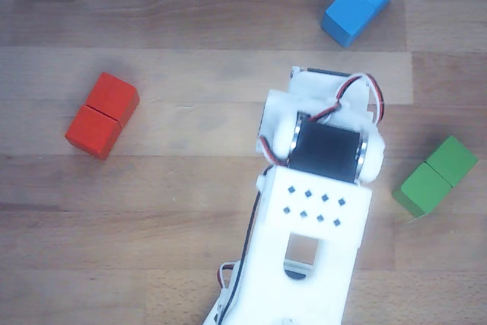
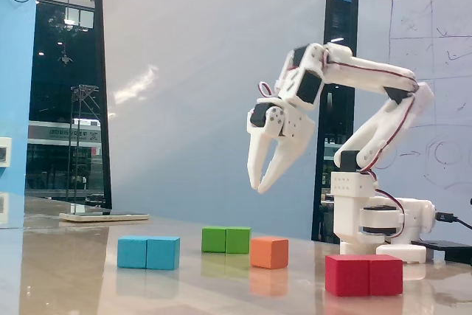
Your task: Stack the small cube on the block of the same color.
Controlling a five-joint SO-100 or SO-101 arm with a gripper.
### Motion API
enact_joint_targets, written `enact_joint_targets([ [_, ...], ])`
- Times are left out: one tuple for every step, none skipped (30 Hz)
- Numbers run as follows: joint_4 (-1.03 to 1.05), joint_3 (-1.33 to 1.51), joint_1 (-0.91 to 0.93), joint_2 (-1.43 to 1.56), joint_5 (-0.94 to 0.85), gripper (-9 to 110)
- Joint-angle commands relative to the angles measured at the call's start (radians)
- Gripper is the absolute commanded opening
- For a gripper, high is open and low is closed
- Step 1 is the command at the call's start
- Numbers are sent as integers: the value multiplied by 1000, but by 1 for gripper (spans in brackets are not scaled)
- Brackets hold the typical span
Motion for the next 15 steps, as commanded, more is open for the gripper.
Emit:
enact_joint_targets([
  [-129,114,-5,170,-2,0],
  [-147,146,-5,204,-2,0],
  [-163,178,-5,241,-2,0],
  [-175,209,-5,278,-2,0],
  [-184,239,-5,314,-2,0],
  [-189,268,-5,351,-2,0],
  [-190,296,-5,391,-2,0],
  [-189,324,-5,430,-2,0],
  [-186,350,-5,466,-2,0],
  [-181,371,-5,502,-2,0],
  [-172,390,-5,538,-2,0],
  [-161,405,-5,572,-2,0],
  [-146,417,-5,603,-2,0],
  [-126,426,-5,632,-2,0],
  [-103,436,-6,661,-2,0],
])
